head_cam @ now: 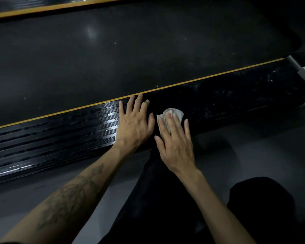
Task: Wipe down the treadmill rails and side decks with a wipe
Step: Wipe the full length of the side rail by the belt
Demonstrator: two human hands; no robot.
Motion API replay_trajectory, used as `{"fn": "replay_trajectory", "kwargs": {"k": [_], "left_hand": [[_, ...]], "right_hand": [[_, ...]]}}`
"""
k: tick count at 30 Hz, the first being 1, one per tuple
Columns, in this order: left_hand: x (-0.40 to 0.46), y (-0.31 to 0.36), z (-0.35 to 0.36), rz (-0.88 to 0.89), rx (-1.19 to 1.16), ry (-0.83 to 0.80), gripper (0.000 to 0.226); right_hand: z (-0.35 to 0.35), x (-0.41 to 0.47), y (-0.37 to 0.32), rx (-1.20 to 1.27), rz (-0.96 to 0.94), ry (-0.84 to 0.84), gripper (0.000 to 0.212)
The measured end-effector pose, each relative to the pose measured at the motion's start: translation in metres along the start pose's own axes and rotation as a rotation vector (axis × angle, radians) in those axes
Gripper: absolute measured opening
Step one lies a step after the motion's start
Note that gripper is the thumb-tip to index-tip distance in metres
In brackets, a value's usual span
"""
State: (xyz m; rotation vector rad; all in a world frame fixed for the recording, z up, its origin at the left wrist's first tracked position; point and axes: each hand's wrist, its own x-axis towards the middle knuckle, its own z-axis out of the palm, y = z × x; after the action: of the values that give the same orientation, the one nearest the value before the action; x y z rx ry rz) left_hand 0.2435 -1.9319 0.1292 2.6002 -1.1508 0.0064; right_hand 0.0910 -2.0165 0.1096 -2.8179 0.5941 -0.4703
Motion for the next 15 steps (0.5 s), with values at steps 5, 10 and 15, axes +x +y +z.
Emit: {"fn": "replay_trajectory", "kwargs": {"k": [5,10,15], "left_hand": [[-0.001,0.001,0.001,0.003,-0.009,0.031,0.062],[0.000,0.001,0.001,-0.003,-0.008,0.025,0.062],[0.001,0.001,0.002,-0.013,-0.022,0.046,0.060]], "right_hand": [[-0.004,0.024,0.018,-0.052,-0.027,-0.054,0.057],[-0.008,0.010,0.007,-0.033,0.066,-0.007,0.059],[-0.006,0.032,0.005,-0.002,0.006,-0.075,0.060]]}}
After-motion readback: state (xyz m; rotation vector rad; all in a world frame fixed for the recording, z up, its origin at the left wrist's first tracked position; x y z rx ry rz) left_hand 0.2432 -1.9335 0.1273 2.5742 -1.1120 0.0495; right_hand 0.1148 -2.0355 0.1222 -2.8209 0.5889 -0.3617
